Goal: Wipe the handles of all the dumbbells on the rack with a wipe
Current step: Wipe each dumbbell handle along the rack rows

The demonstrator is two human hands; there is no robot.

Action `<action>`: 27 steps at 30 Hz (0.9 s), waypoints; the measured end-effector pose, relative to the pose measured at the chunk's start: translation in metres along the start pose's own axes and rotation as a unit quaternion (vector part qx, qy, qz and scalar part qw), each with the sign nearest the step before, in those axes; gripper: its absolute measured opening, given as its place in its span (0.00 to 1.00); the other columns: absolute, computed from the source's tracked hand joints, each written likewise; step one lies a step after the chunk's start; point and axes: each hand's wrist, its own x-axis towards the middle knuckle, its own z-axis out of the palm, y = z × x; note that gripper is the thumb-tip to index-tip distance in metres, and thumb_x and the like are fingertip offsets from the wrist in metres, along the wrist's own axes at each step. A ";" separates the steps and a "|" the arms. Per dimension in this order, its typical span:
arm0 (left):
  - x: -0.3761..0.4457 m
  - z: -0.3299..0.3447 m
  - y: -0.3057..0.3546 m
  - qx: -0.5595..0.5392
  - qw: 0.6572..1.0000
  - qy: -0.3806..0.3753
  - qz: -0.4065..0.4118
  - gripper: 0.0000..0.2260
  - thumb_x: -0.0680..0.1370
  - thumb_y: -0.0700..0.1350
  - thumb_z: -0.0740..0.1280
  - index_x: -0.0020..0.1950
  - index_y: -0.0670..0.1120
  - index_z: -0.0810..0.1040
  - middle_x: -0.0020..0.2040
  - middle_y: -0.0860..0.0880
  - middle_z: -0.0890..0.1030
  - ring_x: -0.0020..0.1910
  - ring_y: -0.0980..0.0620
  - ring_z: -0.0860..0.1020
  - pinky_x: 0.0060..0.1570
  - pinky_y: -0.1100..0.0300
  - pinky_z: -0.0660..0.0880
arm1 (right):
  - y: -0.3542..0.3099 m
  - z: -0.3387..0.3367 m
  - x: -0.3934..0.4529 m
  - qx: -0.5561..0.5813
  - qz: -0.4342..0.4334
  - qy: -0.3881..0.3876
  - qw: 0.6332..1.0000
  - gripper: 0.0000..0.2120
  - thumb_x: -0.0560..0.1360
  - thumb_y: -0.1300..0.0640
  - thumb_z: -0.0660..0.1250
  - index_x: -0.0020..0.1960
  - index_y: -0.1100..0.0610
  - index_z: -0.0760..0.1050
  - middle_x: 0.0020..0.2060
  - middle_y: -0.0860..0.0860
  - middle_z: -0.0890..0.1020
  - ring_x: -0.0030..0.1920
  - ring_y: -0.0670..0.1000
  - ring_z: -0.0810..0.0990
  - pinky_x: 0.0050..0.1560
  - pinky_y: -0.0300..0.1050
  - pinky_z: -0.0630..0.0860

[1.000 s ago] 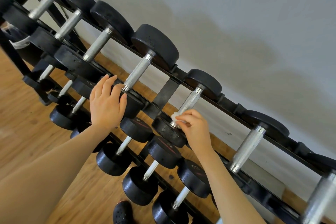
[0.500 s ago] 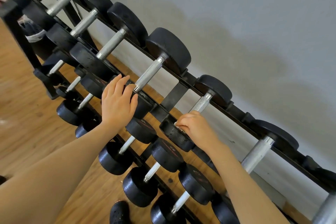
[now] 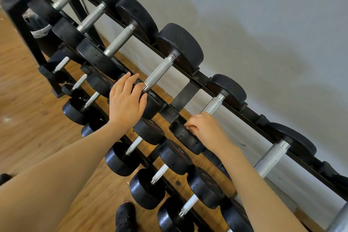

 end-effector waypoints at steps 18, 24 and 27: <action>0.000 0.000 0.001 -0.010 1.000 0.009 -0.004 0.18 0.82 0.51 0.54 0.63 0.43 0.77 0.69 0.42 0.73 0.74 0.40 0.64 0.72 0.43 0.58 | -0.056 0.074 -0.072 0.389 0.185 0.442 0.787 0.13 0.72 0.67 0.70 0.50 0.52 0.82 0.47 0.44 0.82 0.50 0.50 0.81 0.45 0.41 0.80; 0.000 0.001 0.001 -0.010 1.000 0.009 0.000 0.18 0.82 0.51 0.54 0.63 0.43 0.76 0.69 0.42 0.73 0.74 0.41 0.64 0.72 0.43 0.58 | -0.050 0.078 -0.069 0.348 0.171 0.461 0.799 0.12 0.73 0.64 0.70 0.52 0.51 0.82 0.48 0.42 0.82 0.52 0.50 0.79 0.44 0.40 0.80; 0.000 0.001 0.001 -0.012 1.000 0.007 -0.005 0.19 0.82 0.51 0.54 0.63 0.43 0.76 0.70 0.42 0.73 0.74 0.41 0.64 0.72 0.43 0.58 | -0.057 0.079 -0.066 0.340 0.159 0.466 0.801 0.08 0.74 0.57 0.68 0.52 0.52 0.81 0.50 0.38 0.80 0.50 0.51 0.80 0.44 0.38 0.80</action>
